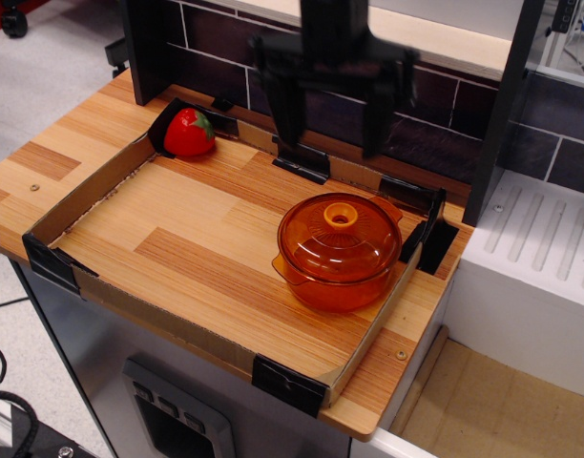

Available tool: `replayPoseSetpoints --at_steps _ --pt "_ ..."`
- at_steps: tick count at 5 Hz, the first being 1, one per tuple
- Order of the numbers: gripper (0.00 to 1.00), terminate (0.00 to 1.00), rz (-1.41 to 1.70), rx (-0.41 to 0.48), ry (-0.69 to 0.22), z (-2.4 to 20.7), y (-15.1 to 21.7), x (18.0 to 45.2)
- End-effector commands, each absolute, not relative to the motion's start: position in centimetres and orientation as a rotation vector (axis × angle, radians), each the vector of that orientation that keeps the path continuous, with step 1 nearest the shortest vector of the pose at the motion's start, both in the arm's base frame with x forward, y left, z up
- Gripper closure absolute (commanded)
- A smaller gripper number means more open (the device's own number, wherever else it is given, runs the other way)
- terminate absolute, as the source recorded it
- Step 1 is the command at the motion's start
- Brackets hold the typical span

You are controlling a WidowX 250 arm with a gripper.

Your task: Take lid off pot

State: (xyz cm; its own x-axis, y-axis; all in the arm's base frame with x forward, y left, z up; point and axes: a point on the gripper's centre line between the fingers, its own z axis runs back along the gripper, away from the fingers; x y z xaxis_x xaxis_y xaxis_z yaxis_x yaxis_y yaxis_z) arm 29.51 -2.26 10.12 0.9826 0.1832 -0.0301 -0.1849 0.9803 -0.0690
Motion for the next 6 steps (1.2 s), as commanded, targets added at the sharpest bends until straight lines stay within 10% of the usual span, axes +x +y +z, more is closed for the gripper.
replayPoseSetpoints --at_steps 1,6 --pt "0.0 0.0 0.155 -0.065 -0.084 8.8 -3.6 28.5" --pt "0.0 0.0 0.161 -0.042 -0.088 7.1 -3.6 28.6"
